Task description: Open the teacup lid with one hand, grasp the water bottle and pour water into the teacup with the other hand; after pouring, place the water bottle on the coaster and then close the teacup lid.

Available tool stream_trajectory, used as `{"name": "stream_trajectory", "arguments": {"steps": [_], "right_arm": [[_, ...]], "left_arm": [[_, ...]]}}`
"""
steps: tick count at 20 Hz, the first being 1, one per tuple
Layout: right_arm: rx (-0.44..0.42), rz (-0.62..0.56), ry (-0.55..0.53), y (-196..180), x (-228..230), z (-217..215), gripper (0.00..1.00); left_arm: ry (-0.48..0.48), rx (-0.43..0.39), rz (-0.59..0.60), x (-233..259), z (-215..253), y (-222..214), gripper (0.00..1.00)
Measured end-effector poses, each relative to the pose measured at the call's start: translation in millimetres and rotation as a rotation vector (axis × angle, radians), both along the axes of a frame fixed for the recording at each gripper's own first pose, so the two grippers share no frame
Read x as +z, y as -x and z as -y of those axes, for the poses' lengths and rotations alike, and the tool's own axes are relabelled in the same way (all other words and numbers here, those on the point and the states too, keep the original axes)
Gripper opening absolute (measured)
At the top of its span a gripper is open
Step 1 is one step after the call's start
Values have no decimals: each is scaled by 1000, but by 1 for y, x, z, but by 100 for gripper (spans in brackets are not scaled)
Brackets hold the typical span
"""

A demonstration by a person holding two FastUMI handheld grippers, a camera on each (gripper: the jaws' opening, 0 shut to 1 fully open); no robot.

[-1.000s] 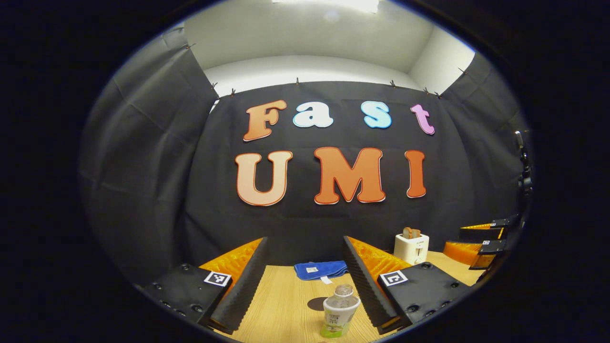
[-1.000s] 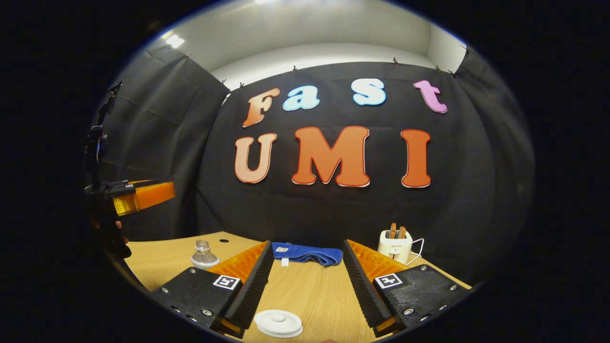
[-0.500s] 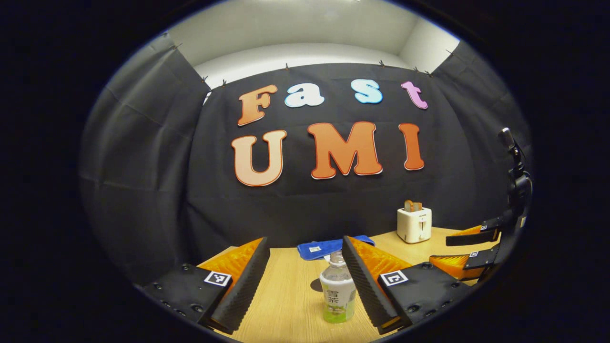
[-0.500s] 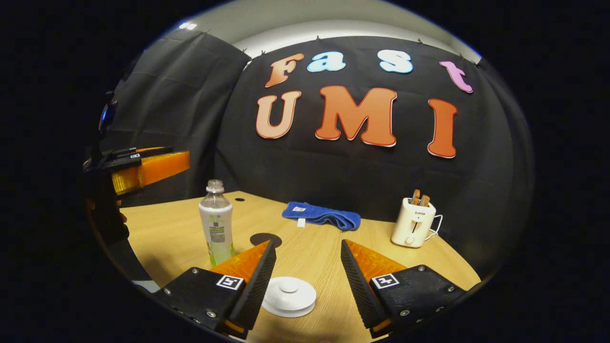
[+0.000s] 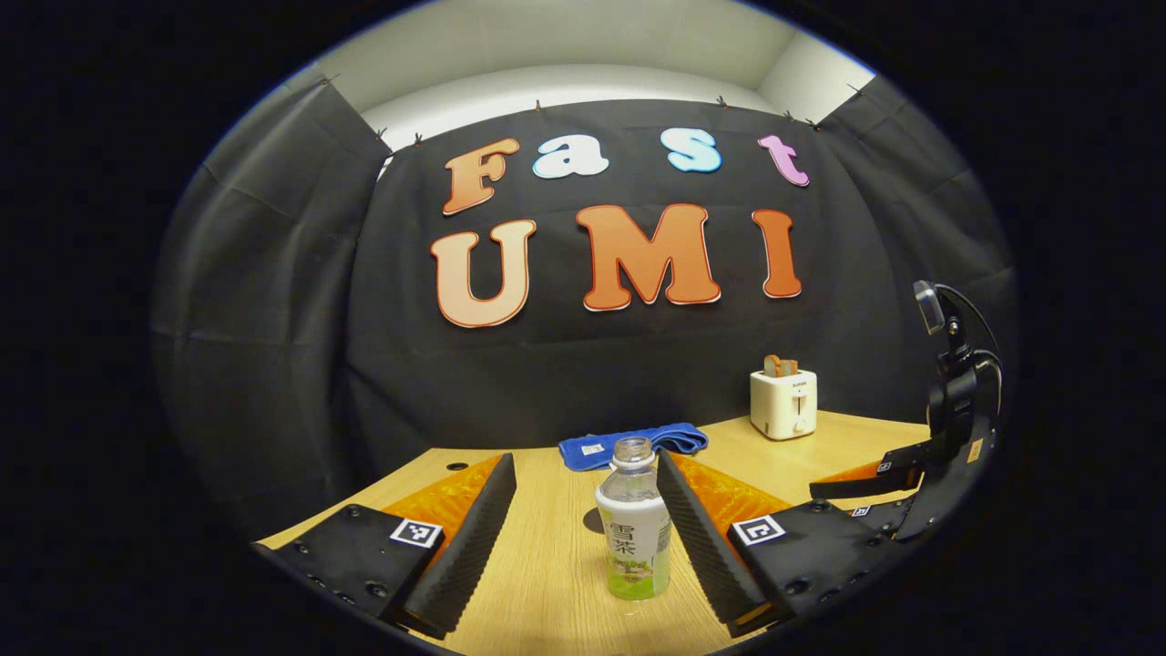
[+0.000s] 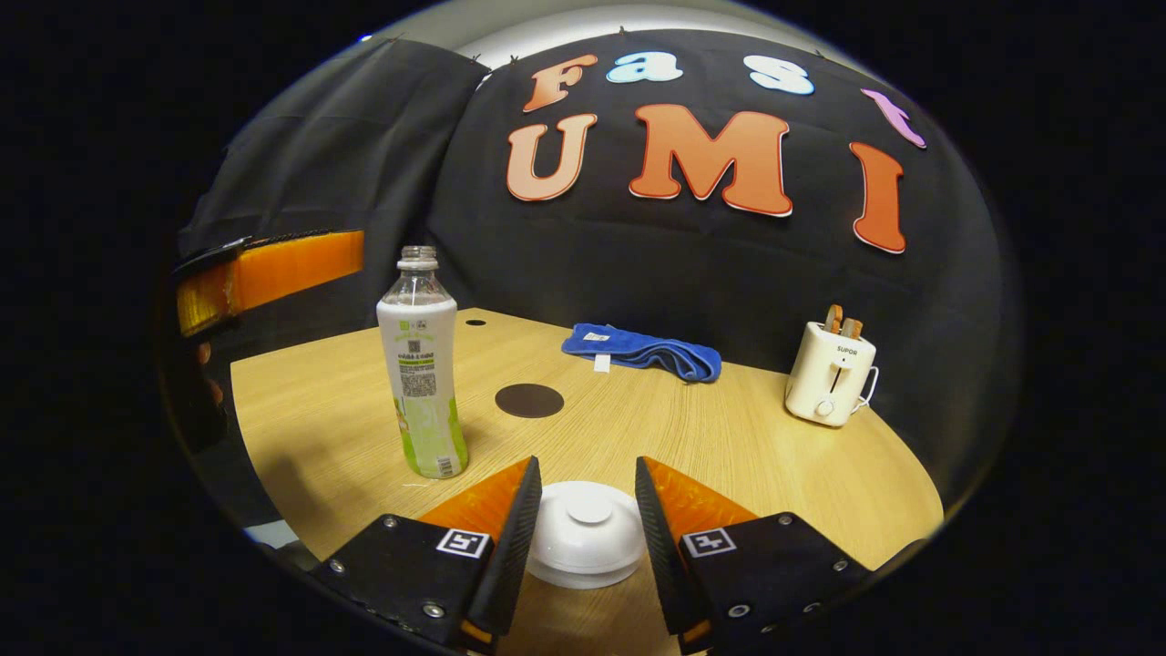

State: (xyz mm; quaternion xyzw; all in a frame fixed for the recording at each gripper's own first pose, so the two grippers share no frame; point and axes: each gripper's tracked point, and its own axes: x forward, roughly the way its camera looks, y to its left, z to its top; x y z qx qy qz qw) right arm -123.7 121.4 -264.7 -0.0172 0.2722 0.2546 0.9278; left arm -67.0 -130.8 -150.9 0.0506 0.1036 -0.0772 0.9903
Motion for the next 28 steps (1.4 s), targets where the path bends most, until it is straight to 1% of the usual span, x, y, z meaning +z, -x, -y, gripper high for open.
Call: {"name": "stream_trajectory", "arguments": {"steps": [2, 3, 4, 5, 6, 7, 8, 9, 10, 11, 12, 13, 14, 16, 17, 18, 21, 22, 23, 24, 26, 28], "right_arm": [[2, -22, 16, -1, -8, 1, 59], [2, -30, 24, 0, -11, 2, 52], [6, -40, 24, 1, -12, 2, 51], [7, -51, 14, 1, -12, 1, 49], [8, -65, 12, 2, -13, 0, 46], [10, -69, 12, 2, -14, -1, 40], [11, -69, 17, 0, -13, -1, 38], [10, -71, 26, -1, -14, 1, 31], [10, -81, 21, -1, -12, 2, 31], [10, -89, 15, -1, -14, 0, 27], [10, -98, 7, -1, -14, 1, 25], [9, -100, 2, -1, -13, 1, 24], [-1, -106, -3, -3, -14, 3, 23], [-9, -121, -23, -3, -14, 3, 22], [-14, -114, -26, -4, -12, 3, 18], [-16, -104, -22, -5, -9, 4, 21], [-12, -109, -59, -4, -4, 5, 21], [-16, -121, -75, -4, -3, 6, 21], [-20, -127, -88, -4, -1, 8, 22], [-27, -125, -95, -5, 1, 11, 21], [-43, -112, -108, -9, 8, 16, 21], [-56, -100, -125, -12, 16, 22, 22]], "left_arm": [[4, 3, -14, -3, -1, 1, 100], [6, 3, -17, -3, -2, 1, 100], [7, 2, -14, -4, -2, 1, 97], [5, 1, -13, -5, -2, 1, 100], [2, -1, -13, -5, -1, 1, 100], [0, -5, -14, -7, -1, 1, 100], [0, -10, -14, -7, 1, 1, 100], [0, -14, -12, -7, 2, 0, 100], [2, -16, -12, -7, 3, 0, 96], [3, -19, -14, -9, 3, 0, 100], [5, -19, -16, -10, 3, -1, 96], [6, -21, -19, -12, 5, -2, 97], [9, -23, -23, -13, 6, -2, 100], [16, -32, -30, -17, 9, -2, 100], [18, -37, -33, -19, 10, -2, 96], [15, -36, -38, -21, 11, -2, 100], [19, -46, -56, -31, 16, -4, 100], [28, -55, -65, -34, 20, -3, 96], [41, -75, -79, -39, 26, -4, 96], [59, -89, -97, -45, 31, -4, 99], [75, -93, -126, -56, 33, -6, 99], [66, -88, -148, -68, 31, -11, 97]]}}
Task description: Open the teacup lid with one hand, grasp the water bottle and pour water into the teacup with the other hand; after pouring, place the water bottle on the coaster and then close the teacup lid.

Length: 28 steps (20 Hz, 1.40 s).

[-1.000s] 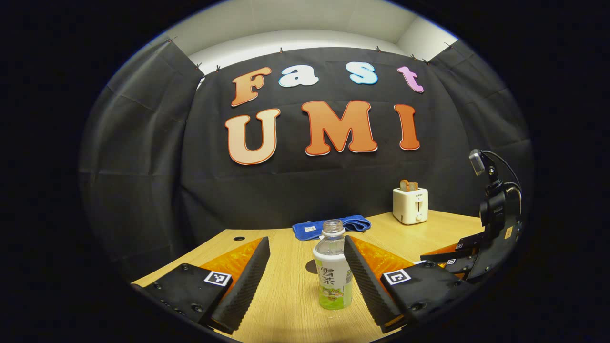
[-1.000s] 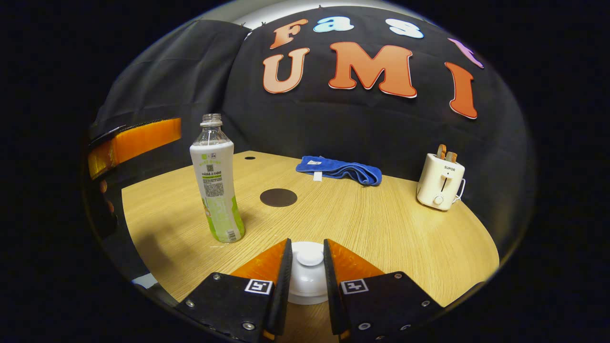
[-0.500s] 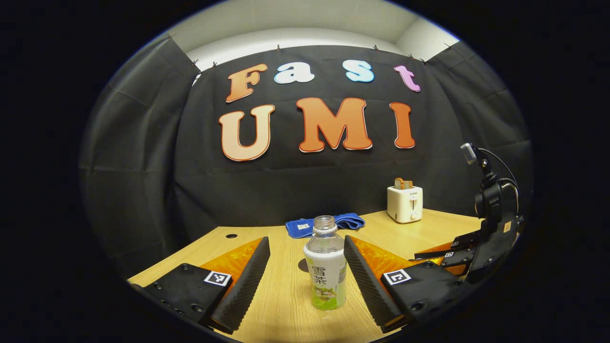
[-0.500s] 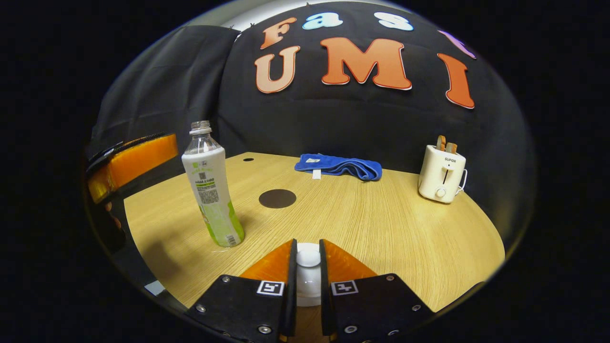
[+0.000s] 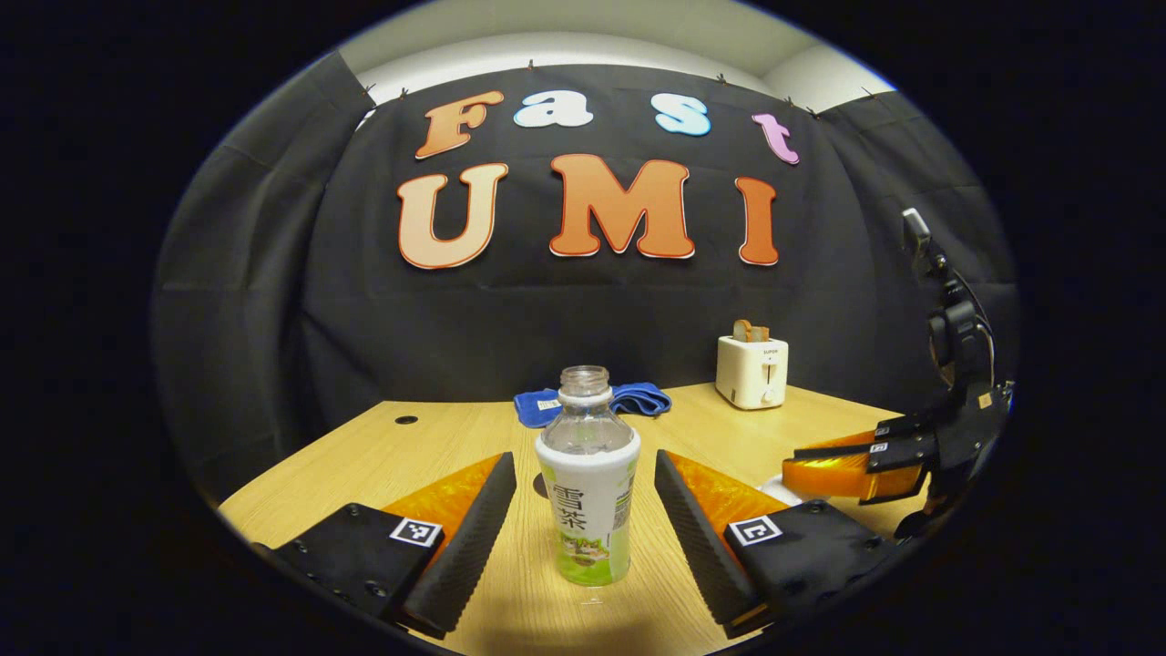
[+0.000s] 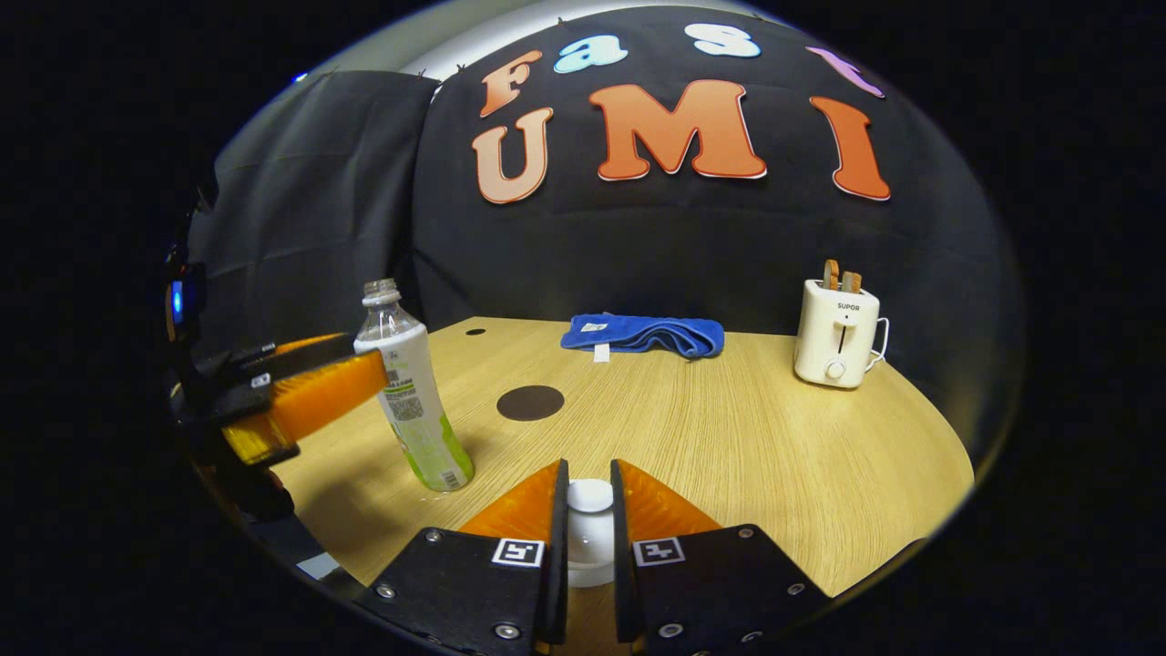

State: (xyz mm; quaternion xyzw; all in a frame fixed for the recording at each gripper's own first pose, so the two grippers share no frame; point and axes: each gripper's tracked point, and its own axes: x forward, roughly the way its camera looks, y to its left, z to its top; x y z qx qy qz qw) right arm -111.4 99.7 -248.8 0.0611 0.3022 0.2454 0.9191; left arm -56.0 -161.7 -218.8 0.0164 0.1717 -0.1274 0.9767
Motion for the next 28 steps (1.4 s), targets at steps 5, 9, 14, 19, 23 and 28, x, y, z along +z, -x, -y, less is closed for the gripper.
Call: {"name": "stream_trajectory", "arguments": {"steps": [5, 9, 14, 19, 23, 28], "right_arm": [[-40, 16, -43, -9, 15, 14, 21], [-67, 39, -47, -16, 23, 26, 21], [-90, 65, -47, -24, 32, 37, 21], [-116, 71, -64, -27, 37, 46, 21], [-129, 84, -57, -31, 44, 56, 21], [-156, 102, -39, -37, 49, 72, 21]], "left_arm": [[10, 13, -89, -37, 0, -6, 98], [34, 12, -145, -58, 1, -5, 93], [35, -20, -141, -62, 12, -5, 70], [3, -39, -145, -64, 20, -7, 64], [-42, -20, -147, -62, 16, -16, 64], [-208, -38, -84, -48, 4, -31, 65]]}}
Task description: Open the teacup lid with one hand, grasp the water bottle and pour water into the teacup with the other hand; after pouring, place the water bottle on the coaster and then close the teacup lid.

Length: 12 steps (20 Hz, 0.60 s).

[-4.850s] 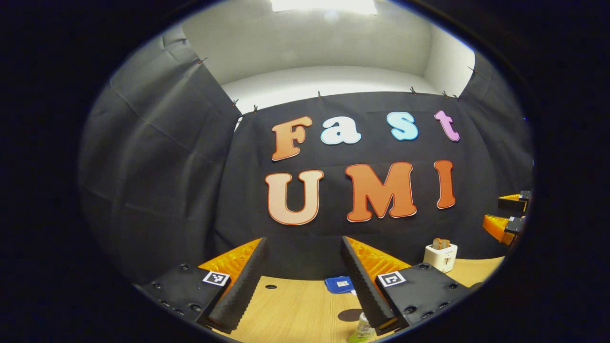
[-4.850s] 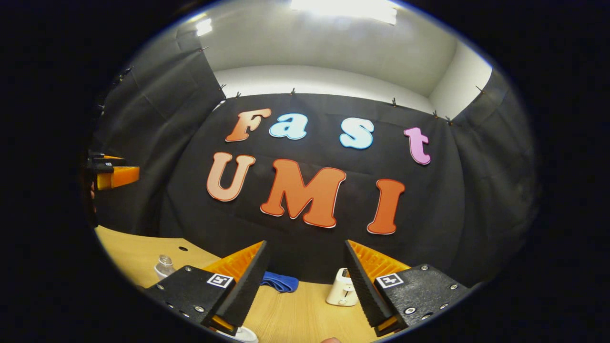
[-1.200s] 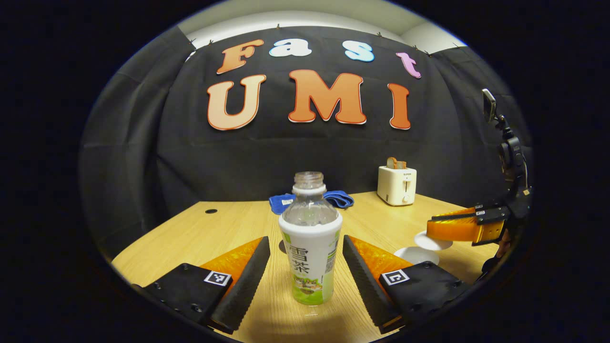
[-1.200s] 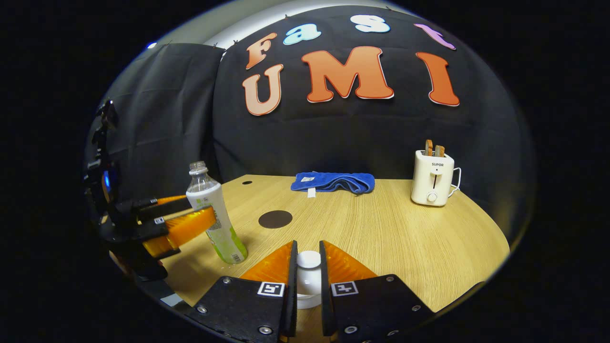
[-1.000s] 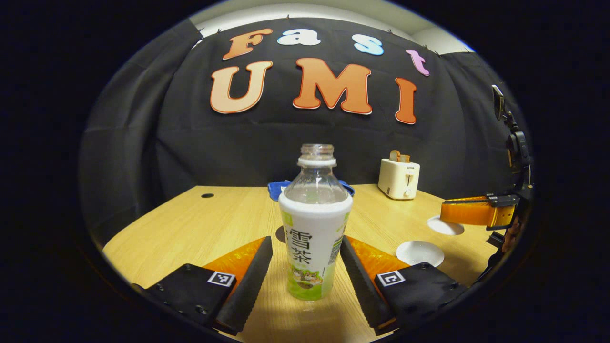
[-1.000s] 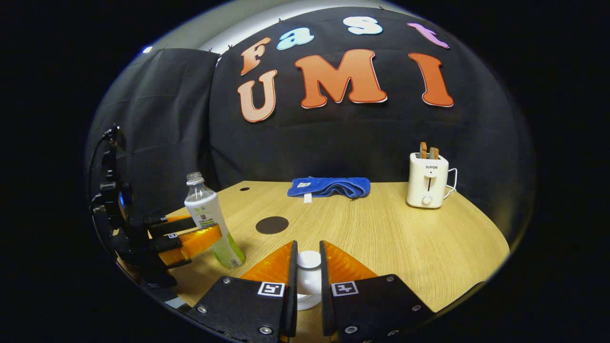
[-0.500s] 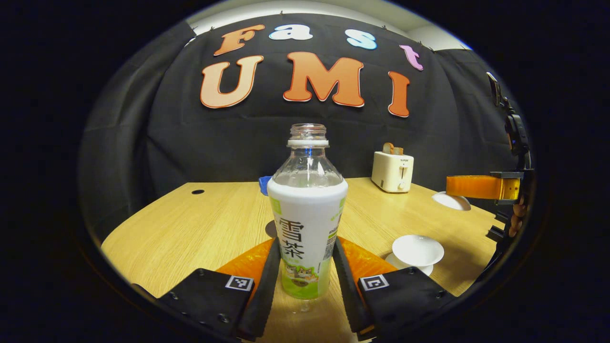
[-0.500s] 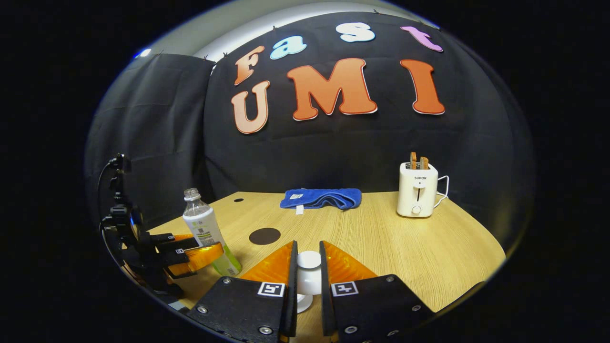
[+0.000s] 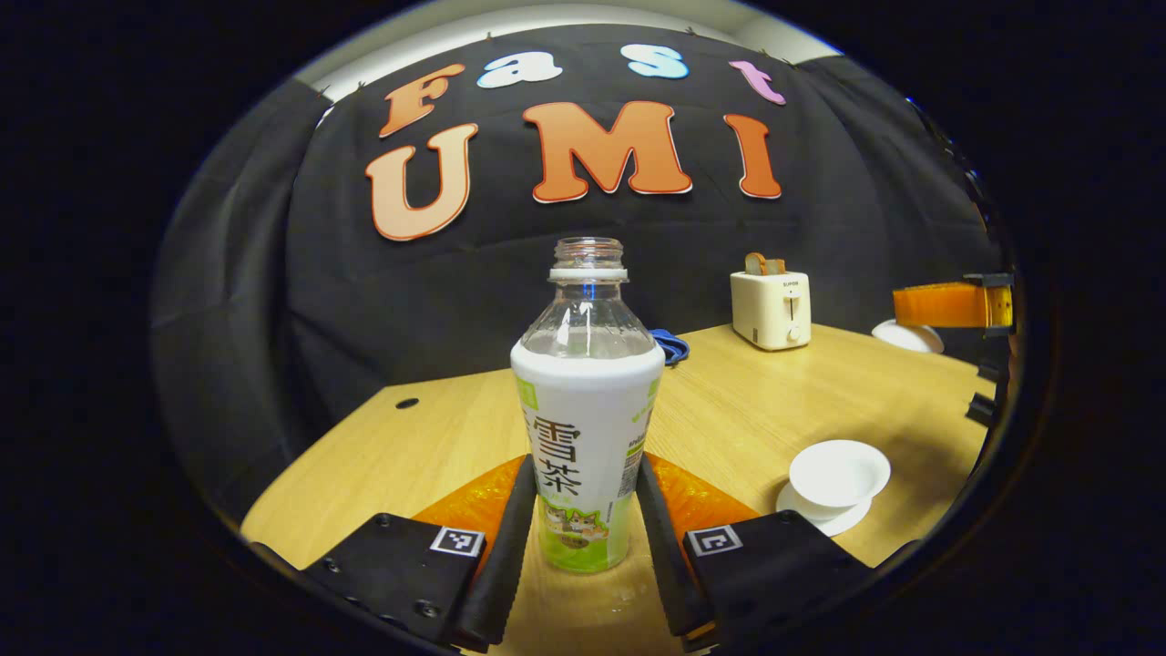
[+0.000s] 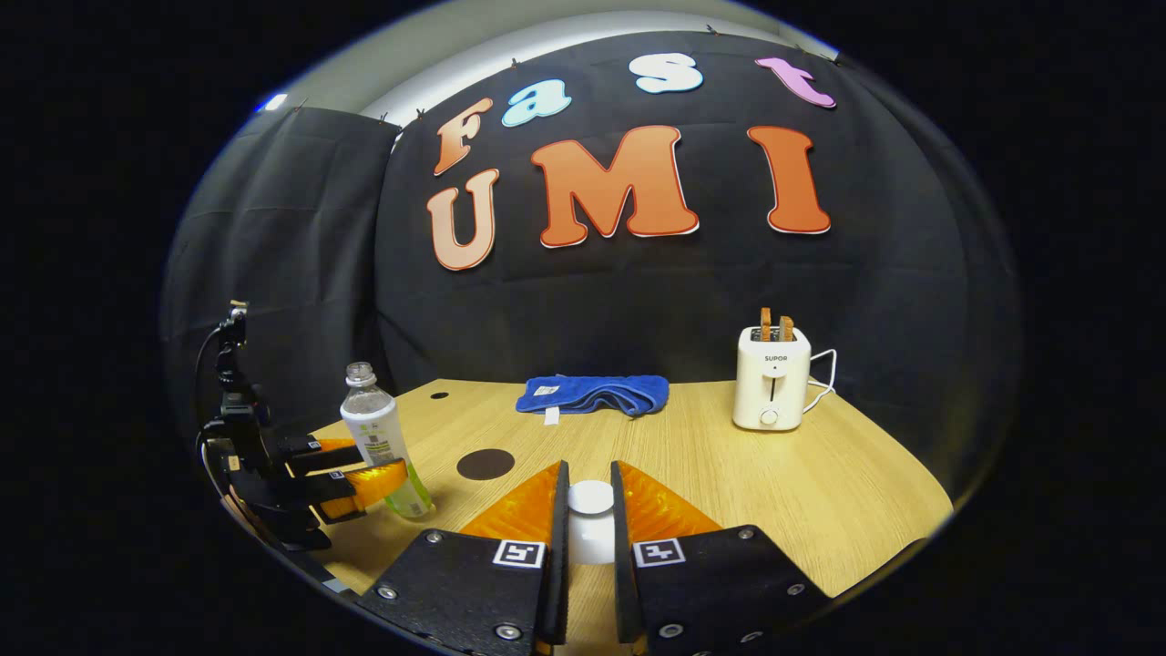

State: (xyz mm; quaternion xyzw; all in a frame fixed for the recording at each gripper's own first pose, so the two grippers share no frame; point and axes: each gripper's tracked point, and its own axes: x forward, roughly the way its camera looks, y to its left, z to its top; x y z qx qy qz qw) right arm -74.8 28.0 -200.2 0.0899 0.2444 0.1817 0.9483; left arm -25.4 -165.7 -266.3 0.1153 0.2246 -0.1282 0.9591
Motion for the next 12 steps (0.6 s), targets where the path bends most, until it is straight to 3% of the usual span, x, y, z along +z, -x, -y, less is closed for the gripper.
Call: {"name": "stream_trajectory", "arguments": {"steps": [2, 12], "right_arm": [[-7, 1, 2, -2, -1, 3, 21], [-51, 9, 14, -9, -1, 24, 21]], "left_arm": [[-56, -18, 21, 2, 0, -6, 60], [-439, -172, 119, -6, 1, -7, 61]]}}
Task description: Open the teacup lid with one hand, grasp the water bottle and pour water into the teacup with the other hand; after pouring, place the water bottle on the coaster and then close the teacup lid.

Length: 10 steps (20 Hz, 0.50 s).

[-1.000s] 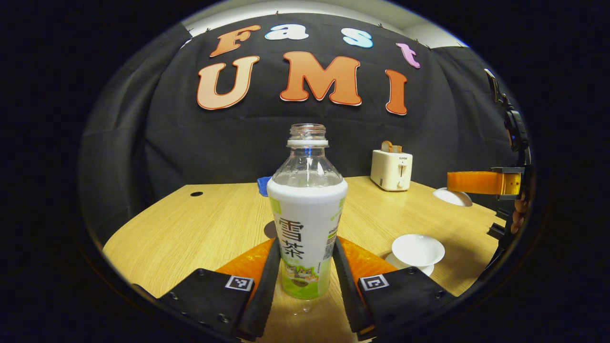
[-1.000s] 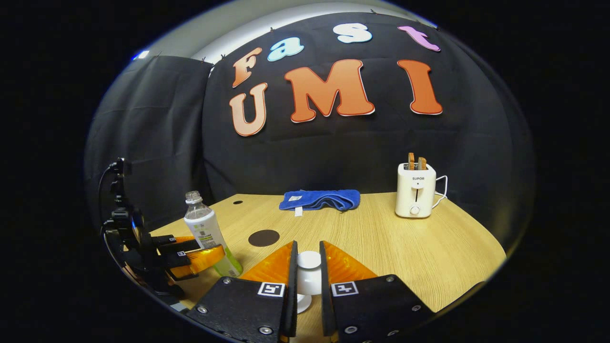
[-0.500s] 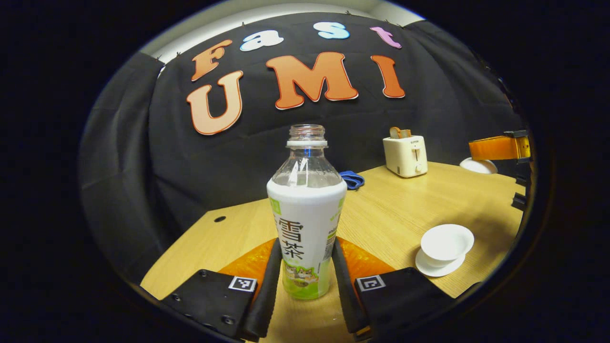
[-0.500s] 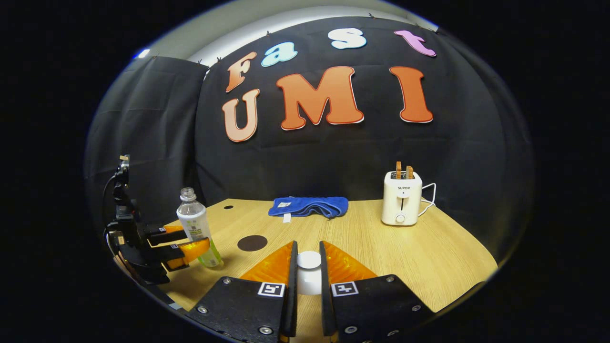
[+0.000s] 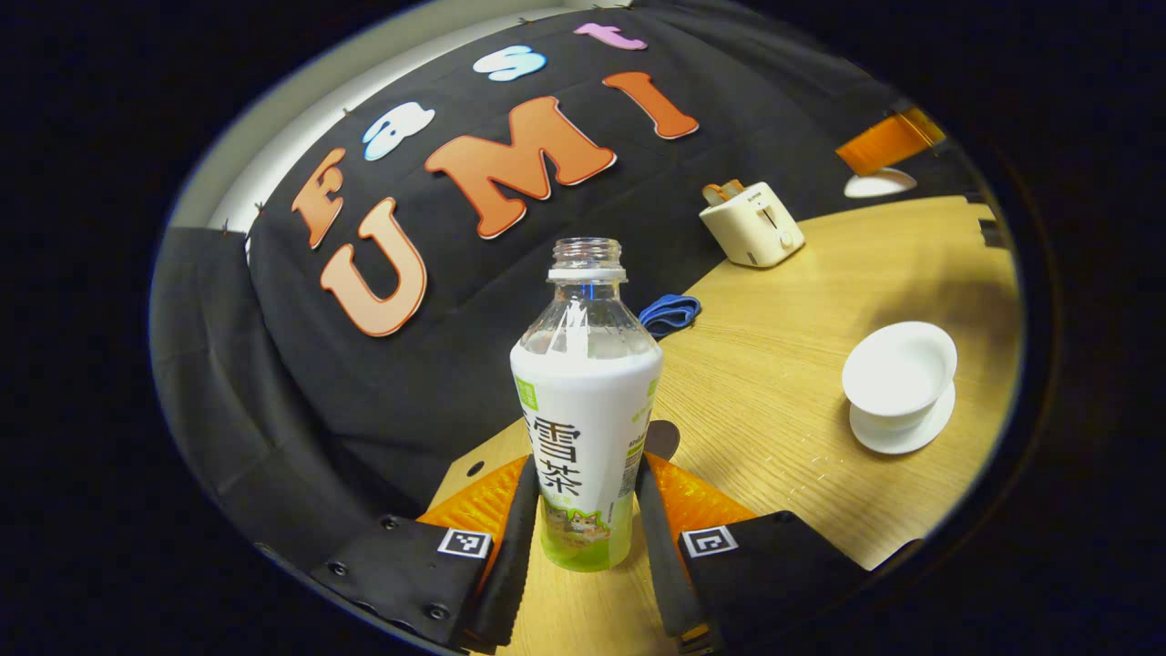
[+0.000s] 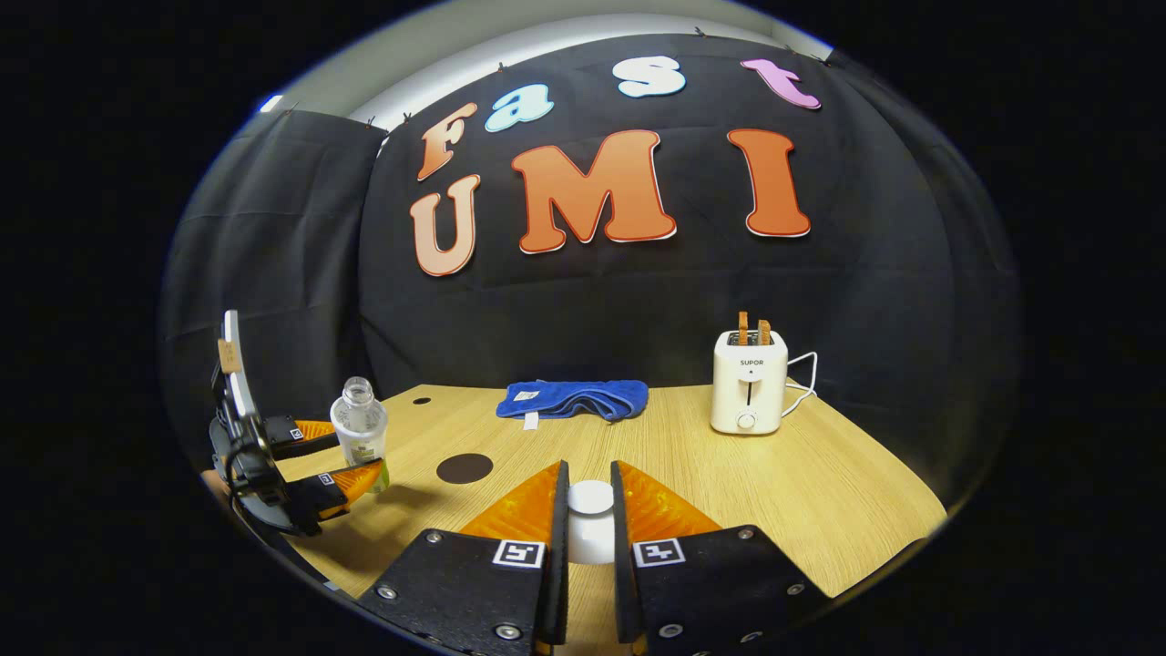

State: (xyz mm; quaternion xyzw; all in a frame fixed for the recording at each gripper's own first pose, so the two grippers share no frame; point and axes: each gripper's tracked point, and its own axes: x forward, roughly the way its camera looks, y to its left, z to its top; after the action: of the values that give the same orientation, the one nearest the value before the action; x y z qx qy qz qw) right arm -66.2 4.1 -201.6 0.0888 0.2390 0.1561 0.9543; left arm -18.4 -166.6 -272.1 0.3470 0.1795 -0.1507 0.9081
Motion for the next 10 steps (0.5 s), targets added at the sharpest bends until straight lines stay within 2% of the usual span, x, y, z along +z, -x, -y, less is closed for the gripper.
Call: {"name": "stream_trajectory", "arguments": {"steps": [3, 4, 5, 6, 8, 10], "right_arm": [[-14, -1, 4, 1, 0, 8, 21], [-21, -2, 5, 1, -1, 9, 21], [-25, -5, 6, 1, -2, 11, 21], [-23, -7, 10, 4, -2, 11, 21], [-24, -4, 19, 5, -2, 13, 21], [-28, -2, 22, 6, -1, 15, 21]], "left_arm": [[-75, -60, 8, -2, 6, 8, 61], [-87, -84, 0, -5, 10, 14, 58], [-103, -111, -8, -8, 16, 18, 61], [-123, -134, -8, -10, 20, 21, 58], [-177, -174, 8, -9, 25, 23, 58], [-231, -213, 25, -7, 27, 23, 61]]}}
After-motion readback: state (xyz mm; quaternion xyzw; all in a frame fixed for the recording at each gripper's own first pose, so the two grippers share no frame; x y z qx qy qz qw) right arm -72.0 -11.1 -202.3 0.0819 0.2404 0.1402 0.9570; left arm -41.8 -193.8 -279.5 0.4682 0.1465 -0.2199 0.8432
